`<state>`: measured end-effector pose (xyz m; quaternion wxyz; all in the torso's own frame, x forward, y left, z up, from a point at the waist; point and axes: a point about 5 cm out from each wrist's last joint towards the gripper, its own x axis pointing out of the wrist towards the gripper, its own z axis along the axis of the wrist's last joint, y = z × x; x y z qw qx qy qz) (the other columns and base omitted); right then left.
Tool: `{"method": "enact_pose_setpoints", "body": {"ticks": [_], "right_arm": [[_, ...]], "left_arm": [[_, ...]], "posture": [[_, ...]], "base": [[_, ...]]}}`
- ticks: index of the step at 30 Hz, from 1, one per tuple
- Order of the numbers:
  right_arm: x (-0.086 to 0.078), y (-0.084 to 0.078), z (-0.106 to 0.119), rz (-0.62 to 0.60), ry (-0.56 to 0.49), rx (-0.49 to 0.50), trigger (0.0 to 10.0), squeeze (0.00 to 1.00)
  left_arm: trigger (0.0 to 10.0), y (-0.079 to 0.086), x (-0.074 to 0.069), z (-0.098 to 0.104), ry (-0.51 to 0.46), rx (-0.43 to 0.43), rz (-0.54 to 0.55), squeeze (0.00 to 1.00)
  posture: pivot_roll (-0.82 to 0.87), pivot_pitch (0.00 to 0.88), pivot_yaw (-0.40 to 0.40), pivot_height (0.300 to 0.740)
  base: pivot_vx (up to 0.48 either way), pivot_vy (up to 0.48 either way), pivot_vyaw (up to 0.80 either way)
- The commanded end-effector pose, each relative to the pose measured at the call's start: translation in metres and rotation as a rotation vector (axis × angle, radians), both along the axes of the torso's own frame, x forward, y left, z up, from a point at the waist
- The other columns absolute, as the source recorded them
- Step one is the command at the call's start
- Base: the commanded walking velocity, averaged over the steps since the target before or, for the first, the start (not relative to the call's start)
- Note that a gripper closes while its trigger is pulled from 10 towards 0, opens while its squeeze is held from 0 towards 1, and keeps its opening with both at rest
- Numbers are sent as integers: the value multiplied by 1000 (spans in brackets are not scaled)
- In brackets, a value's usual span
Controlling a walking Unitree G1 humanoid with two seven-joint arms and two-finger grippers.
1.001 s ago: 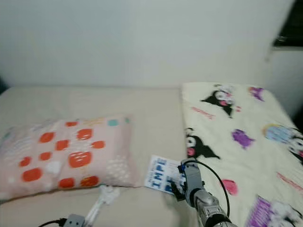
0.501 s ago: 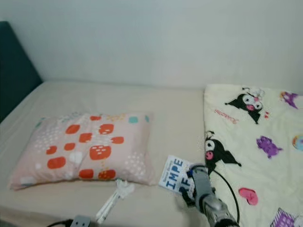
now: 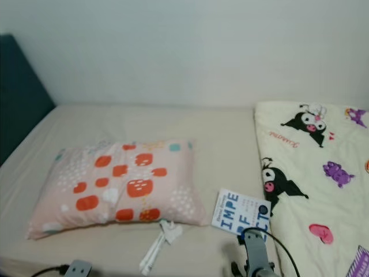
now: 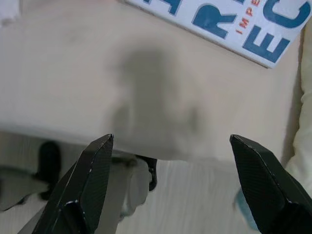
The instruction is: Clean up the room
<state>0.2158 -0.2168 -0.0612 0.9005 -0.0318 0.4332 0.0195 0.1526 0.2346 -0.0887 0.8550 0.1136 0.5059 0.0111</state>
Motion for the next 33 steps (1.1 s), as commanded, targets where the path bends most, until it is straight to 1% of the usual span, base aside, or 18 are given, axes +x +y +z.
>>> {"method": "enact_pose_setpoints", "body": {"ticks": [1,4,5,7,8,12,13,14,18,20,21,22,25,27,28,29,32,33], "right_arm": [[-11,6,-8,-18,40,23,10000,0],[-12,6,-8,-23,42,26,10000,0],[-12,6,-8,-23,42,26,10000,0],[-13,6,-9,-26,43,28,10000,0],[-13,6,-9,-26,43,28,10000,0],[-14,3,-9,-44,38,25,10000,0],[-14,3,-9,-44,38,25,10000,0],[-14,2,-9,-49,36,21,10000,0],[-14,-2,-8,-63,31,13,10000,0],[-14,-2,-8,-63,31,13,10000,0],[-13,-3,-7,-68,25,8,10000,0],[-11,-5,-6,-72,19,-1,10000,0],[-10,-6,-5,-75,15,-7,10000,0],[-7,-8,-3,-79,5,-9,10000,0],[0,-8,2,-80,-17,-9,10000,0],[3,-8,3,-81,-25,-8,10000,0],[4,-8,4,-80,-30,-8,10000,0],[6,-8,5,-79,-34,-8,10000,0]], "left_arm": [[10000,-8,-10,-6,46,2,-14,0],[10000,-26,-12,-10,49,-15,-27,0],[10000,-26,-12,-10,49,-15,-27,0],[10000,-36,-14,-13,50,-28,-32,0],[10000,-36,-14,-13,50,-28,-32,0],[10000,-67,-11,-15,47,-69,-52,0],[10000,-67,-11,-15,47,-69,-52,0],[10000,-71,-9,-15,46,-74,-54,0],[10000,-73,-4,-13,41,-73,-56,0],[10000,-73,-4,-13,41,-73,-56,0],[10000,-73,-1,-12,38,-73,-57,0],[10000,-72,2,-11,34,-72,-59,0],[10000,-71,5,-10,32,-71,-61,0],[10000,-68,6,-9,31,-75,-64,0],[10000,-65,8,-8,34,-84,-90,0],[10000,-61,7,-8,35,-87,-85,0],[10000,-56,6,-8,38,-86,-79,0],[10000,-48,3,-8,41,-81,-71,0]], "posture": [[-96,75,3,740],[-97,75,4,740],[-97,75,4,740],[-97,76,5,740],[-97,76,5,740],[-100,76,6,740],[-100,76,6,740],[-100,76,7,740],[-101,76,7,740],[-101,76,7,740],[-101,77,7,740],[-101,77,7,740],[-101,77,7,740],[-101,76,7,740],[-104,76,8,740],[-105,76,8,740],[-105,76,8,740],[-104,77,7,740]], "base": [[0,390,0],[0,367,0],[0,356,0],[0,270,0],[0,270,0],[0,0,0],[0,0,0],[0,0,0],[0,0,0],[0,0,0],[0,0,0],[0,0,0],[0,0,0],[0,0,0],[0,-480,0],[0,-480,0],[0,-480,0],[0,-480,0]]}}
